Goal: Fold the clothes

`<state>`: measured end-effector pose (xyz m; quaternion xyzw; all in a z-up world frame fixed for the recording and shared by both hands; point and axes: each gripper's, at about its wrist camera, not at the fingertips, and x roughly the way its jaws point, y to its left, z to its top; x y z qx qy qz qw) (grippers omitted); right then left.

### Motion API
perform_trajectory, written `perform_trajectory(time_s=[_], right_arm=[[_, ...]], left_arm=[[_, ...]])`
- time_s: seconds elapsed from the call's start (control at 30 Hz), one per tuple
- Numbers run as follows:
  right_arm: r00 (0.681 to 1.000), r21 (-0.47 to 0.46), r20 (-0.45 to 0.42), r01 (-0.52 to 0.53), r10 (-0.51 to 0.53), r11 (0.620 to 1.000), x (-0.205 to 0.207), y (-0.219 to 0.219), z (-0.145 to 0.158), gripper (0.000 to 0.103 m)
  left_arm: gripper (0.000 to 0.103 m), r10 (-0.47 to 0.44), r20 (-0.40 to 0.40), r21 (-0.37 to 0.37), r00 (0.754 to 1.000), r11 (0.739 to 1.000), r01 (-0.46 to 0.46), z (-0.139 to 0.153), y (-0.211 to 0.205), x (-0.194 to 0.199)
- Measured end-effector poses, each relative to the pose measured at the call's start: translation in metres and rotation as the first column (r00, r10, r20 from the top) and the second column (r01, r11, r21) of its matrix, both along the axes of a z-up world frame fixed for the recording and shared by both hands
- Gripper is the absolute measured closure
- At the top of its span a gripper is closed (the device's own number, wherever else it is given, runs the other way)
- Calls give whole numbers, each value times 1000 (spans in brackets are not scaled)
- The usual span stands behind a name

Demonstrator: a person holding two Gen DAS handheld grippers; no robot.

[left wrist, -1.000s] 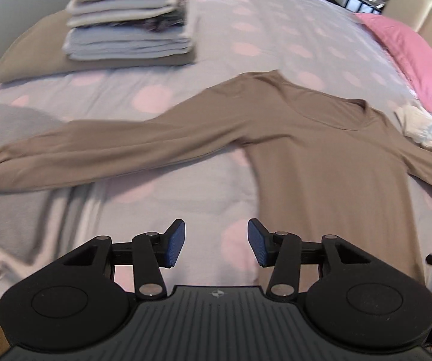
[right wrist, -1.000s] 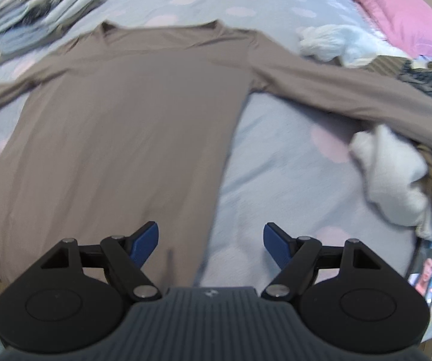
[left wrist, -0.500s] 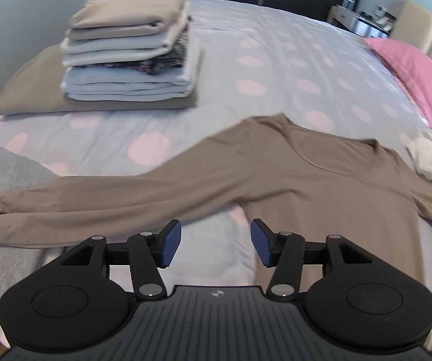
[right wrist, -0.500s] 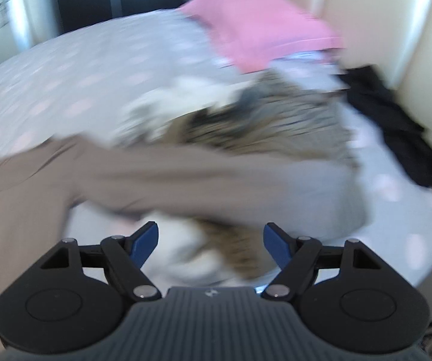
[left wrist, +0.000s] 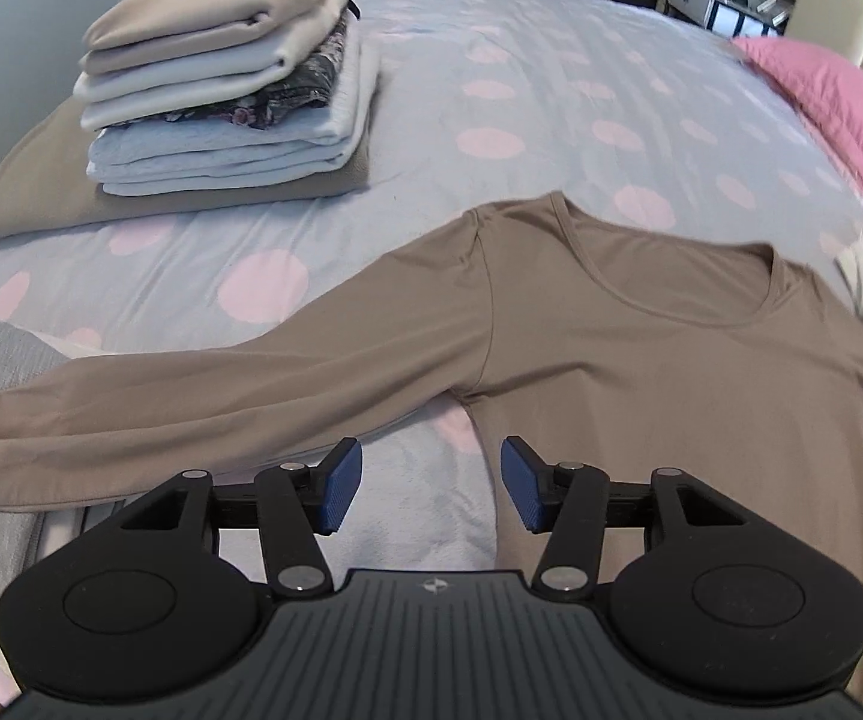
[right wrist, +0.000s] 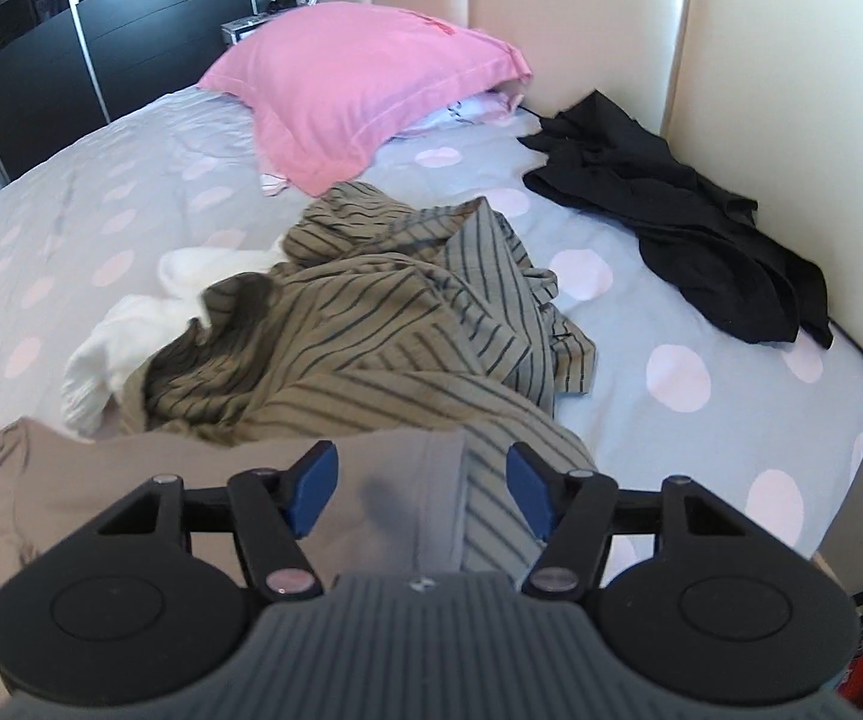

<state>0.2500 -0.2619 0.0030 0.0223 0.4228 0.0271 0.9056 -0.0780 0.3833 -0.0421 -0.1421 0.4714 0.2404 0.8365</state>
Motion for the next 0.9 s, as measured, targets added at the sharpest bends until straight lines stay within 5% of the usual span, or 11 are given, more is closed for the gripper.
perform_trajectory(time_s=[0.17,0.3,0.5,0.67,0.9], right_arm=[[998,49,-33,47,-45,998,18,-12,-19,51],[998,91,-44,42,-38,995,19,-13,-25,91],[1000,31,21,11,-12,999,0,9,7,96],[991,87,61,-122,116,989,-23,49,55,97],[923,183,112,-383,368,906,-66,161,106,97]], left_arm=[[54,-3,-20,-26,1000,1000,3,-7,1,5],[54,-19,-29,-24,999,1000,18,-10,-2,9],[54,-32,-21,-32,999,999,31,-7,-6,11],[54,-54,-3,-50,999,997,54,1,-9,10],[54,-126,45,-74,991,989,129,28,-7,12]])
